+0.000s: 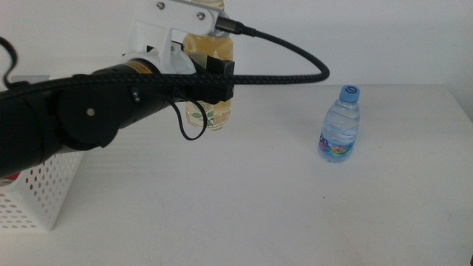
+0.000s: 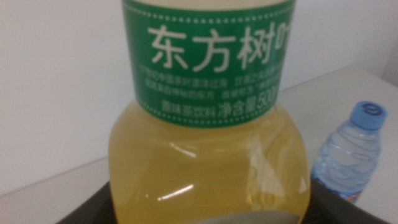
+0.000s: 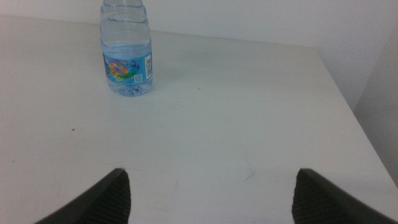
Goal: Use arms to grab the bottles and put them into the dustbin to the left of the table.
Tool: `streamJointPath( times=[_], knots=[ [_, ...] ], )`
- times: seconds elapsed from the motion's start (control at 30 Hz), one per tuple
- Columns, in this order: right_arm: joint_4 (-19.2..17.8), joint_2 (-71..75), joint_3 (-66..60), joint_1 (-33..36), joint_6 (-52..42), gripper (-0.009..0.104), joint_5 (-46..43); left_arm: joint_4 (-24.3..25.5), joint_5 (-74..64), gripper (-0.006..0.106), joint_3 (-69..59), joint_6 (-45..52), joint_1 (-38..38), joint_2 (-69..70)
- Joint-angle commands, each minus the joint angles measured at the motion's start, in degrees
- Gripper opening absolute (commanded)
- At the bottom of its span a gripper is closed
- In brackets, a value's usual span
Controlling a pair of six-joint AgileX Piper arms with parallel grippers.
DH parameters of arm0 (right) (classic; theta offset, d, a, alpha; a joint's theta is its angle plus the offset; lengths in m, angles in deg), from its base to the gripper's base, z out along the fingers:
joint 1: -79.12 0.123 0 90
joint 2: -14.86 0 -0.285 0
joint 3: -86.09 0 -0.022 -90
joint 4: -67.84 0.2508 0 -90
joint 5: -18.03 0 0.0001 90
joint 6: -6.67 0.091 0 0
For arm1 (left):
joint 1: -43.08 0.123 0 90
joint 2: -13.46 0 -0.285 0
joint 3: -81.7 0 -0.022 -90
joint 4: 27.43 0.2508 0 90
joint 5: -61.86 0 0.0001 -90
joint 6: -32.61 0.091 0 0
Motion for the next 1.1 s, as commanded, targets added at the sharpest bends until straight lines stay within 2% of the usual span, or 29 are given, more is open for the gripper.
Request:
streamJointPath(
  times=[0.0, 0.1, 0.17, 0.27, 0.4, 0.6, 0.83, 1.07],
  knots=[
    [0.0, 1.59, 0.39, -0.31, -0.86, 0.068, -4.17, -1.84, 5.99, -0.005, 2.07, 0.18, -0.01, 4.52],
    [0.0, 1.59, 0.39, -0.31, -0.86, 0.068, -4.17, -3.24, 3.3, -0.005, 1.53, 0.29, -0.01, 6.75],
    [0.0, 1.59, 0.39, -0.31, -0.86, 0.068, -4.17, -1.81, 0.74, -0.005, 1.41, 0.29, -0.01, 7.85],
    [0.0, 1.59, 0.39, -0.31, -0.86, 0.068, -4.17, 4.59, -4.55, -0.005, 1.41, -2.12, -0.01, 9.86],
    [0.0, 1.59, 0.39, -0.31, -0.86, 0.068, -4.17, 12.09, -10.23, -0.005, 1.41, -12.48, 0.26, 12.1],
    [0.0, 1.59, 0.39, -0.31, -0.86, 0.068, -4.17, 17.92, -19.55, -0.005, 1.67, -20.92, 6.3, 15.39],
    [0.0, 1.59, 0.39, -0.31, -0.86, 0.068, -4.17, 19.83, -39.27, -0.005, 7.24, -26.26, 18.08, 16.5],
    [0.0, 1.59, 0.39, -0.31, -0.86, 0.068, -4.17, 19.91, -57.03, -0.005, 17.28, -23.69, 27.7, 11.96]
  ],
)
